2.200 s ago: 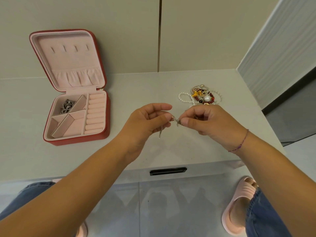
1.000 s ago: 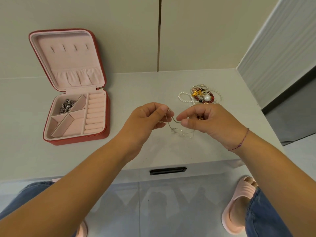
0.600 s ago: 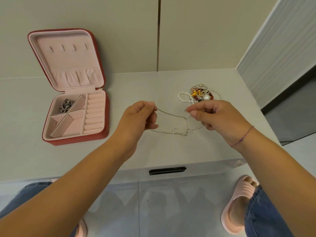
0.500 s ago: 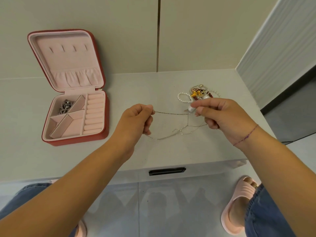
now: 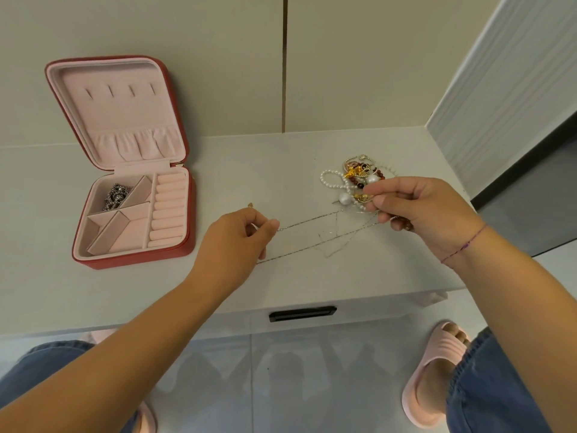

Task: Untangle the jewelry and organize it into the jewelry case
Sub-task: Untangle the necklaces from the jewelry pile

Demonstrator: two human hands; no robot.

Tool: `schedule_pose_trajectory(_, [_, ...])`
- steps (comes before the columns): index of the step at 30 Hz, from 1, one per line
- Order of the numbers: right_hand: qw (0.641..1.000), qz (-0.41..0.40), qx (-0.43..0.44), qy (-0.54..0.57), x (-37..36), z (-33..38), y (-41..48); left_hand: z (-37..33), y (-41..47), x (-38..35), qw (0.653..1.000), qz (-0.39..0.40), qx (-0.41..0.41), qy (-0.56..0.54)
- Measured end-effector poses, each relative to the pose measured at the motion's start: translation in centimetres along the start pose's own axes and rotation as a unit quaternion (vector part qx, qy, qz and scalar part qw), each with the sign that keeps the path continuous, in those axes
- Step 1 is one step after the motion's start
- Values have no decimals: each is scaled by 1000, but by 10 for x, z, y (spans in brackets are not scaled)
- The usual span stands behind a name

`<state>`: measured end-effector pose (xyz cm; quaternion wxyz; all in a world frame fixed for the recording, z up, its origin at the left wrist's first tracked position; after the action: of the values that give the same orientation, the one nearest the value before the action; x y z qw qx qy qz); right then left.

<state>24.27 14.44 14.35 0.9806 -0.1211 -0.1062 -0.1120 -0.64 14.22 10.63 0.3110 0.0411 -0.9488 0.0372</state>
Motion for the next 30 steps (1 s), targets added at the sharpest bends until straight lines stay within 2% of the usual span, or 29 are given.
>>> schedule_pose_trajectory(8, [984, 49, -73, 157, -4, 6, -3, 5, -2, -5, 999, 41, -11, 18])
schedule_pose_trajectory(20, [976, 134, -54, 163, -19, 7, -11, -10, -7, -10, 994, 91, -50, 29])
schedule_pose_trajectory(23, [976, 143, -55, 154, -23, 7, -12, -19, -7, -12, 994, 97, -28, -46])
schedule_pose_trajectory(26, [975, 158, -53, 143, -29, 7, -14, -27, -7, -13, 976, 141, 3, -165])
schedule_pose_trajectory(30, [972, 177, -54, 142, -32, 8, -15, -36, -9, -15, 958, 183, 12, -222])
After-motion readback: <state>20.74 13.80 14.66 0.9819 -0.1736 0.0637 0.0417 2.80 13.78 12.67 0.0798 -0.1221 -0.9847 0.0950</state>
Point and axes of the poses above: each hand's wrist, its own y-axis towards the middle knuckle, its own x-axis out of the back of the hand, z = x × y, the point moved 1 cm from there along y, towards the middle knuckle, and after that the axes turned 10 degrees about -z, right-handed, at the moved point
